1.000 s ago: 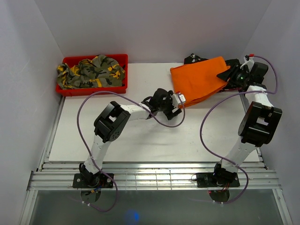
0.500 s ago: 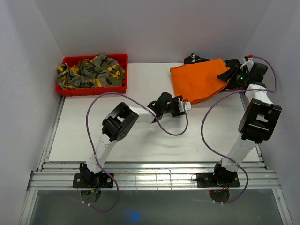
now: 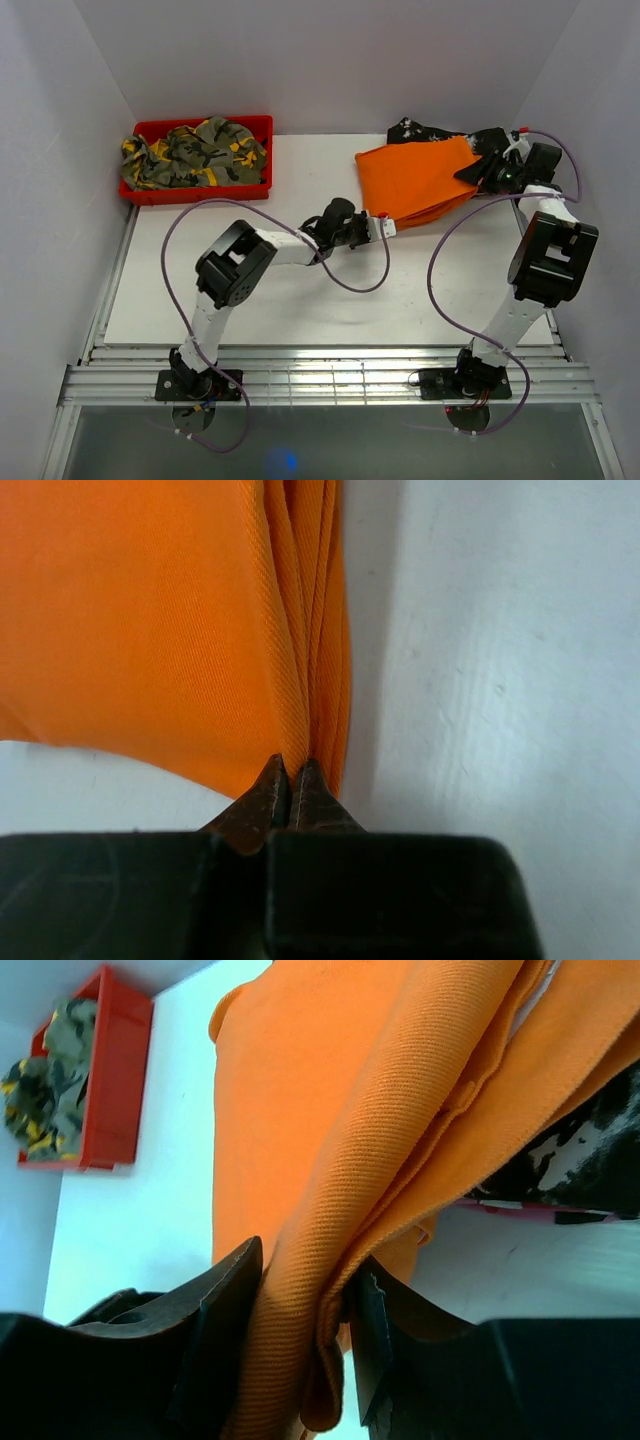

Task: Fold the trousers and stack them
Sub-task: Neatly place the folded trousers to the corner

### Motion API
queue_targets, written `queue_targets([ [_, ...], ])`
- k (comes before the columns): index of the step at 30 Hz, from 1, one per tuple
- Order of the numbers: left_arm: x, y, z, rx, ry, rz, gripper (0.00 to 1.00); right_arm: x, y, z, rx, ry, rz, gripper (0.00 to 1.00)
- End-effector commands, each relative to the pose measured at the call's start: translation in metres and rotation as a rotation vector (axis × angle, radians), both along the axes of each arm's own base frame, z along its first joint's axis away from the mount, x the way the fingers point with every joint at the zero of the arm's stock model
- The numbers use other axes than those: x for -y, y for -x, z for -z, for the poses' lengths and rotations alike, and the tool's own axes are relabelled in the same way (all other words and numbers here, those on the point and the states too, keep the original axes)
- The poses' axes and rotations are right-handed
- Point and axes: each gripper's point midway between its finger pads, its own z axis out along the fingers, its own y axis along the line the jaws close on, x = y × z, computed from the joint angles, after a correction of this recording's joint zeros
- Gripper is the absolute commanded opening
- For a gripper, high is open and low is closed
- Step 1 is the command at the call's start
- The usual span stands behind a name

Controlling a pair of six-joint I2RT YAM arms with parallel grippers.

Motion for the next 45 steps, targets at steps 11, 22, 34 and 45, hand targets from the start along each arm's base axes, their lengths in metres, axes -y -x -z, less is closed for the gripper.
queue_targets([
  [11, -0.169, 0.158, -0.059, -0.26, -0.234, -0.043, 0.02, -0.1, 0.155, 0.022, -0.159, -0.206, -0.249, 0.08],
  [22, -0.163, 0.137, -0.091, -0.33, -0.061, -0.151, 0.7, -0.128, 0.145, 0.023, -0.064, -0.088, -0.347, 0.08],
  [34, -0.138, 0.036, -0.13, -0.89, 0.36, -0.464, 0.83, -0.12, 0.134, 0.021, 0.075, 0.26, -0.4, 0.08],
  [45, -0.177, 0.093, -0.055, -1.339, 0.464, -0.724, 0.82, -0.111, 0.137, 0.057, -0.034, 0.229, -0.357, 0.08],
])
